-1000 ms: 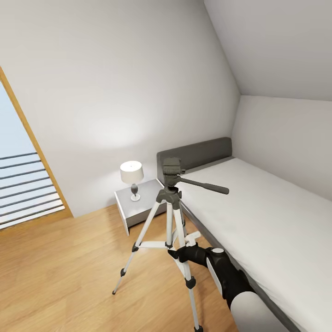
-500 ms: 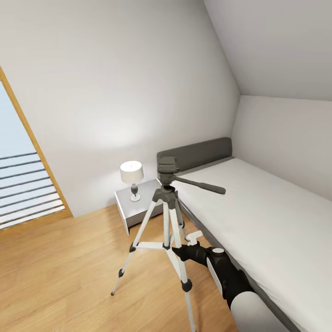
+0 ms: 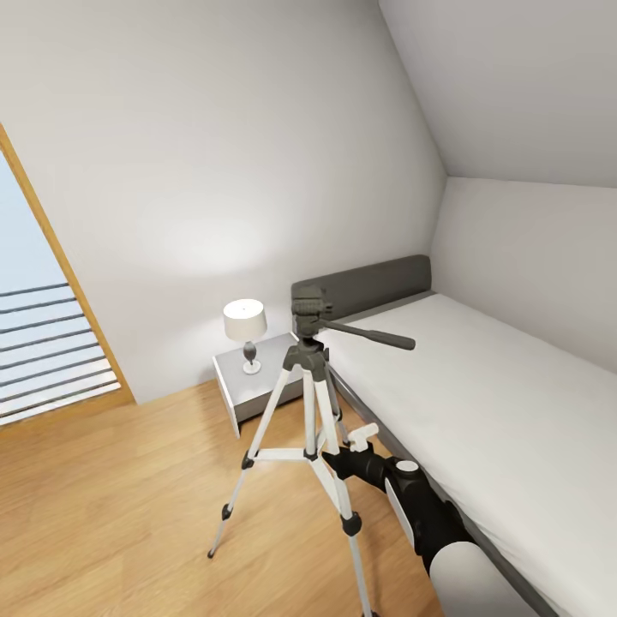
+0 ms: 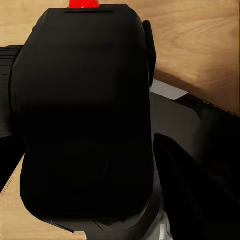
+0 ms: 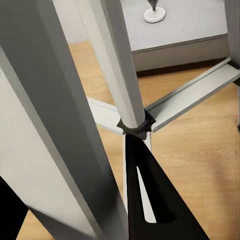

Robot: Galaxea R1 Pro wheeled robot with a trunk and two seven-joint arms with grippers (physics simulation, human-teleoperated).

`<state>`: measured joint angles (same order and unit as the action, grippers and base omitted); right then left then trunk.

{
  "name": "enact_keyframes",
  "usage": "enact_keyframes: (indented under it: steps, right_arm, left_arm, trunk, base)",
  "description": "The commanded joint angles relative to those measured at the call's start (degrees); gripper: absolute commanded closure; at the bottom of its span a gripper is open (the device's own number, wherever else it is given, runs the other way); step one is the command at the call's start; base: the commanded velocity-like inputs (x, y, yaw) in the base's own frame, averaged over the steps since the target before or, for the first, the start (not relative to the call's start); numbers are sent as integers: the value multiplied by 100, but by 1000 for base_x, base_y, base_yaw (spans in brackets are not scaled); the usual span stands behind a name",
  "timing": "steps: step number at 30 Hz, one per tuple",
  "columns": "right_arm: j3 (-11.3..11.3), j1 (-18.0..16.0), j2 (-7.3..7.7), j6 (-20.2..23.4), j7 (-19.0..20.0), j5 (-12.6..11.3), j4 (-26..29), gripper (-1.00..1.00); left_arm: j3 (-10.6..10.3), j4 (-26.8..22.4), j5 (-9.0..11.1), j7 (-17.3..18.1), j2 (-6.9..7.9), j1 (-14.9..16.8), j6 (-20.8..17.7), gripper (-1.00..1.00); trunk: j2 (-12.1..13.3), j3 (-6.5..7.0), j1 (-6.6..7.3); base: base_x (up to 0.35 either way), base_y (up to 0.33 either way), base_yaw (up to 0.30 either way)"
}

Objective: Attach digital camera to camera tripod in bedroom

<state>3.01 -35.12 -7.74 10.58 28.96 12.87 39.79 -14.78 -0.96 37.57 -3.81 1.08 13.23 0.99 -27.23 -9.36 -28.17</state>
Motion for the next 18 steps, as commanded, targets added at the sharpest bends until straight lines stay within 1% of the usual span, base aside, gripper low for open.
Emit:
enact_keyframes:
  steps: [1,2,3,5,6,7,8,10,13,14,16,17,18]
  right_arm:
    - [33,-4,-3,32,41,22,11,100]
    - [33,-4,0,30,41,22,11,100]
    - [33,-4,3,26,40,22,10,100]
    - [33,-4,7,14,40,25,-3,100]
    - [33,-4,7,12,40,26,-5,100]
    - [30,-4,8,10,40,28,-9,100]
    - [29,-4,8,9,40,29,-10,100]
    - [22,-4,9,-3,40,30,-8,100]
    - [15,-4,7,-38,38,32,-14,100]
    - [12,-4,5,-78,35,40,-24,100]
    - [10,-4,3,-126,34,46,-33,100]
    - [6,-4,1,-222,34,51,-61,100]
    - [4,-4,1,-231,35,52,-73,100]
  left_arm:
    - [-45,-79,25,-20,91,1,5,100]
    - [-44,-150,24,-15,144,0,0,100]
    - [-44,-377,22,-12,263,-1,-28,100]
    - [-43,-1059,22,-9,550,-3,-157,100]
    - [-43,-1247,24,-8,631,-3,-224,100]
    - [-43,-1626,26,-7,797,-4,-421,100]
    - [-41,-1816,29,-7,881,-4,-551,100]
    - [3,-2607,41,-12,1219,-4,-1187,100]
    - [133,-3282,48,-21,1455,-4,-1663,100]
    - [294,-3750,51,-27,1586,-4,-1963,100]
    - [517,-4222,50,-32,1686,-4,-2266,100]
    - [1243,-5359,28,-39,1825,-4,-3140,100]
    - [1383,-5580,20,-41,1839,-4,-3331,100]
  trunk:
    - [-10,-11,-3]
    - [-10,-11,-3]
    - [-10,-11,-3]
    - [-10,-11,-3]
    - [-10,-11,-3]
    - [-10,-11,-3]
    - [-10,-11,-3]
    - [-10,-11,-3]
    - [-10,-11,-3]
    - [-10,-11,-3]
    - [-10,-11,-3]
    - [-10,-11,-3]
    - [-10,-11,-3]
  base:
    - [0,0,0]
    - [0,0,0]
    - [0,0,0]
    - [0,0,0]
    - [0,0,0]
    - [0,0,0]
    - [0,0,0]
    - [0,0,0]
    - [0,0,0]
    - [0,0,0]
    - [0,0,0]
    - [0,0,0]
    - [0,0,0]
